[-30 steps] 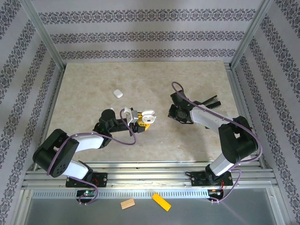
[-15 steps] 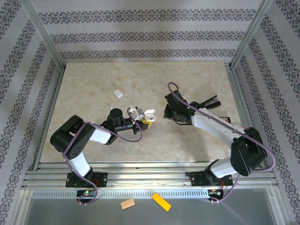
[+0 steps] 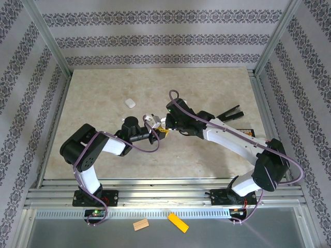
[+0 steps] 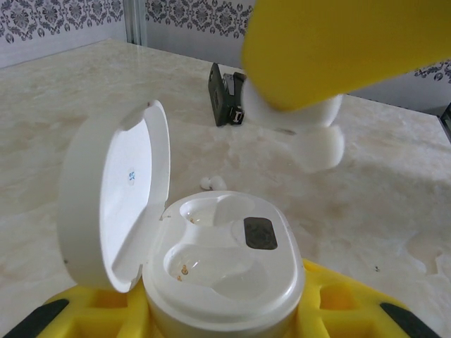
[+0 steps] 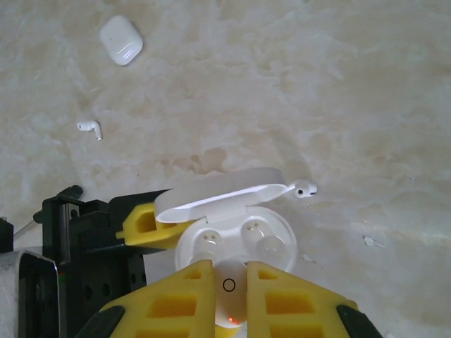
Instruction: Insert the wireless bluetooth earbuds into the charging case
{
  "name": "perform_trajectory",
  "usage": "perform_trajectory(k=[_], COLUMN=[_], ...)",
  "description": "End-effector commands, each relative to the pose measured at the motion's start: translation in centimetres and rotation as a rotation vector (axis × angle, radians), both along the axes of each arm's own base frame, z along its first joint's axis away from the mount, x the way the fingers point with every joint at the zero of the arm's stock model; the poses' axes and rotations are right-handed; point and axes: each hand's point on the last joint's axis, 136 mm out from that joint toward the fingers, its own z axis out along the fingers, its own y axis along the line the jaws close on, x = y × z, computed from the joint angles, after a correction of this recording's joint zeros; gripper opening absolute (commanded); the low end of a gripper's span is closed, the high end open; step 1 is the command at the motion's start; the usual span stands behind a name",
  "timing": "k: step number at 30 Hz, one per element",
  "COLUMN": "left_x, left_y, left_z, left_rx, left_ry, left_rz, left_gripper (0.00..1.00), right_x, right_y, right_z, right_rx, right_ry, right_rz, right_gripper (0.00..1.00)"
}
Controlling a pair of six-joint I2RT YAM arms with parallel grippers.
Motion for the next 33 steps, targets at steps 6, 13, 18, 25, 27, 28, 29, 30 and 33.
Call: perform_trajectory(k=[6,13,18,25,27,28,29,30,33], left_x=[0.9,0.6,0.7,1.0,1.1,1.1,1.2,1.2,1.2], left_y=[0.6,0.6,0.7,0.8,0.9,0.9,0.9,0.9,0.8], left_z=[1.0,1.4,1.6,2.1,2.2,2.3,2.3,2.3,2.5], left_rx=[-0.013,-0.028,-0.039,-0.053,-0.055,-0.056,-0.057,-0.058,-0.066], left_ry=[0.001,-0.004,-0.004,-0.009,-0.013,-0.014,-0.013,-0.013,-0.017], left_rz=[0.037,0.035,0.046,0.062,0.068,0.070,0.072,0.072,0.072], left_gripper=[0.30,0.30,0.30,0.30,0.30,0.30,0.30,0.29,0.29], right_x=[1.1,1.1,0.7,0.4,0.3,0.2,0.2,0.2,0.2], right_y=[2.3,2.7,3.1,2.7,2.5,2.4,2.3,2.2,1.9], right_z=[-0.6,-1.4,-2.0,-2.4,-2.5,-2.5,-2.6,-2.6,-2.8], right_rx=[0.029,0.039,0.049,0.041,0.037,0.036,0.034,0.032,0.021], right_ry=[-0.018,-0.011,0.011,0.021,0.021,0.022,0.022,0.021,0.021], right_rz=[0.039,0.046,0.057,0.048,0.045,0.043,0.042,0.039,0.030], right_gripper=[0.11,0.11,0.12,0.12,0.12,0.12,0.12,0.12,0.12])
